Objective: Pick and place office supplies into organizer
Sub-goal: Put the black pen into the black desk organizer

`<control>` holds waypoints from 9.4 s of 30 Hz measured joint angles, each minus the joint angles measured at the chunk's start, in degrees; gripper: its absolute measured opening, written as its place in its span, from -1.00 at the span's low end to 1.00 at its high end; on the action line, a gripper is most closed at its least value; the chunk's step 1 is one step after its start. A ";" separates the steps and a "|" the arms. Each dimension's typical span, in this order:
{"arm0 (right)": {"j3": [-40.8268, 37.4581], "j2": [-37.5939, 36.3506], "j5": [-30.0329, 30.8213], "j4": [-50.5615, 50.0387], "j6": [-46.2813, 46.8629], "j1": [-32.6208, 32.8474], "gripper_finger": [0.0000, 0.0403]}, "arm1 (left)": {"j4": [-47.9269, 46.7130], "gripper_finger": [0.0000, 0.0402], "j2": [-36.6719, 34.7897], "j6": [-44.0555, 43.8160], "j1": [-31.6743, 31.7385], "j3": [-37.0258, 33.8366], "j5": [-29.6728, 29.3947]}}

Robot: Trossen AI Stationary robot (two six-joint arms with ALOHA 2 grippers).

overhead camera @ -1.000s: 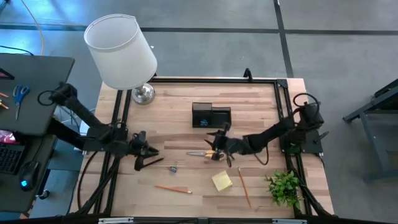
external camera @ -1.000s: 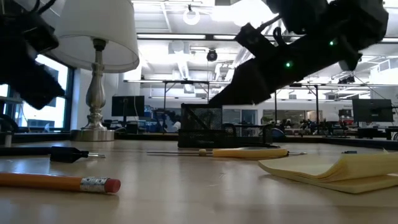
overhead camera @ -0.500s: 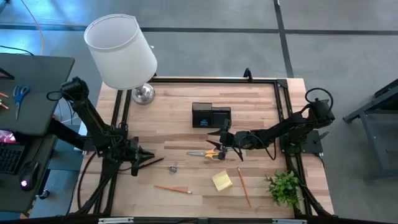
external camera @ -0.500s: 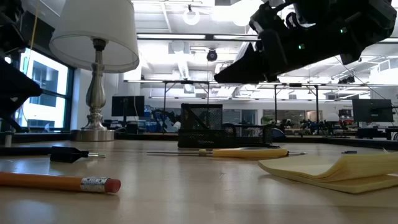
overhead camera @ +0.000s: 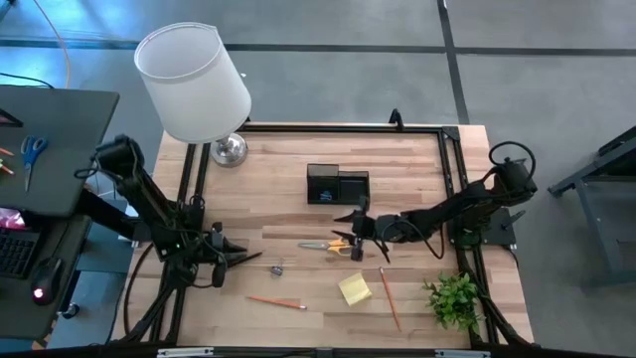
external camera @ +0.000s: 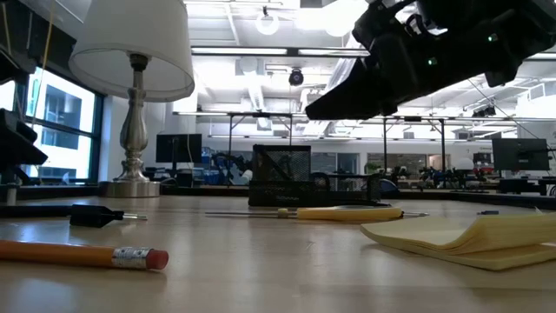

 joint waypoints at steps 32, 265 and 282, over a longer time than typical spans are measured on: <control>0.00 0.04 2.50 -2.29 0.39 2.51 -0.31 | 2.54 -0.29 0.38 13.49 12.74 -0.04 21.16; 1.38 -9.44 -7.17 7.18 -1.67 3.63 -0.90 | 48.83 -0.29 24.25 64.67 43.87 39.85 31.86; 1.29 -9.38 -7.42 4.28 -0.16 3.63 -0.86 | 44.15 -0.88 24.86 66.04 43.89 40.30 31.81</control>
